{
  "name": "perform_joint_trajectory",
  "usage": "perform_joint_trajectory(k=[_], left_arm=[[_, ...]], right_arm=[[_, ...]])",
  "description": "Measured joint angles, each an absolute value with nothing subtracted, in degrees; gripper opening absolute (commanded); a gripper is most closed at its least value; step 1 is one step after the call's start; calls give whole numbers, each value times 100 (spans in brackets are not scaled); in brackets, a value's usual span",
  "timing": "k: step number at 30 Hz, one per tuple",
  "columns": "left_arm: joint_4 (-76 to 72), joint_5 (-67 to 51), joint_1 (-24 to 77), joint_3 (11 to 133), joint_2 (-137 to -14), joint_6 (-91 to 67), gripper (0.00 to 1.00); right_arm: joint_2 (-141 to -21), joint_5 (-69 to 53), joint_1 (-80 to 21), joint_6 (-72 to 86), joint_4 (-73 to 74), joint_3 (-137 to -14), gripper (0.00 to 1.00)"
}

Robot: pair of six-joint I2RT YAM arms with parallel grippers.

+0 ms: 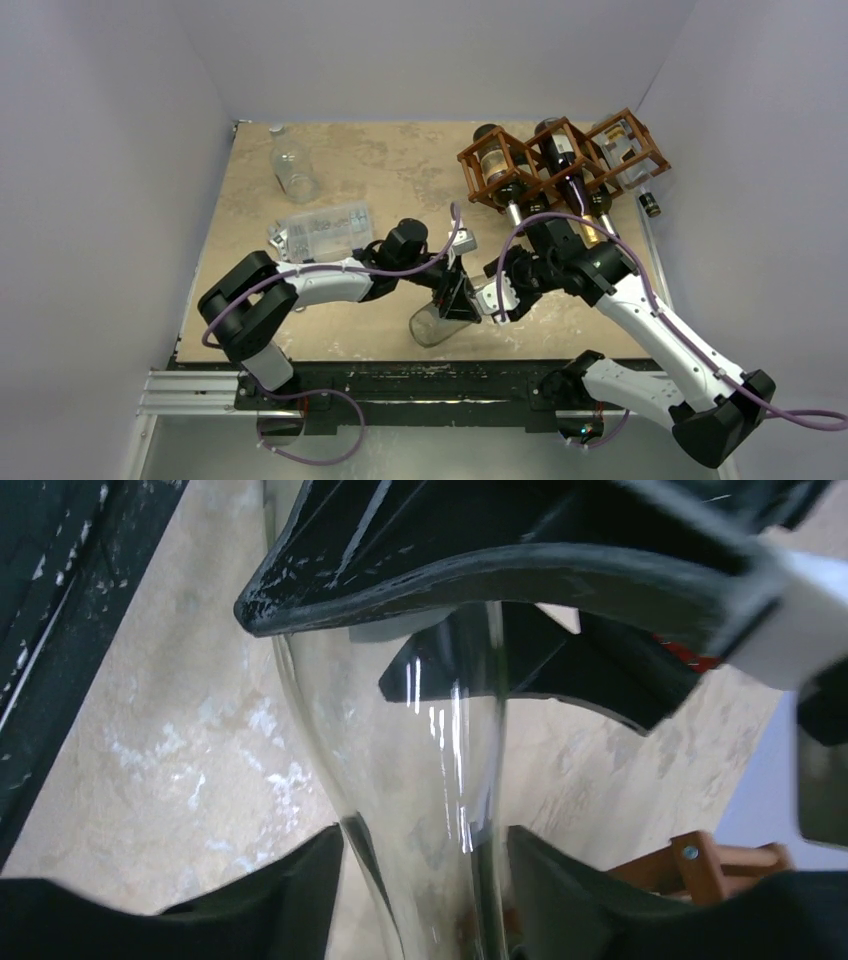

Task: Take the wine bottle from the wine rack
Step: Adjust the wine bottle.

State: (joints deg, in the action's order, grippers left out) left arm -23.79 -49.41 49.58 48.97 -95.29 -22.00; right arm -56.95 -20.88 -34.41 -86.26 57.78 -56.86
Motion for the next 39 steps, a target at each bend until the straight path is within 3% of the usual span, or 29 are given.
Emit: perform_joint_trajectory(k=[3, 8, 19, 26, 34, 39], left_arm=[[-2401, -4641, 4958, 4602, -9303, -2112, 0], [-2392, -4285, 4958, 4228, -9150, -2047, 0], [-2106, -3398, 4958, 3647, -8073, -1824, 0], [-1806, -2515, 4958, 3258, -6945, -1625, 0], [-1594, -1472, 4958, 2751, -5793, -1238, 0], [-1772, -1380, 4978, 2519, -5655, -1219, 0]], right_arm=[[-5605, -2497, -3441, -8436, 5570, -5704, 91], [-5461, -3063, -3441, -8219, 5465, -5767, 98], [-5343, -4772, -3037, -7568, 5876, -6829, 99], [-4871, -6141, -2169, -6667, 5651, -6412, 99], [-4851, -7061, -1439, -4042, 3811, -5247, 99], [-5295, -7341, -1415, -2676, 2836, -5282, 99]])
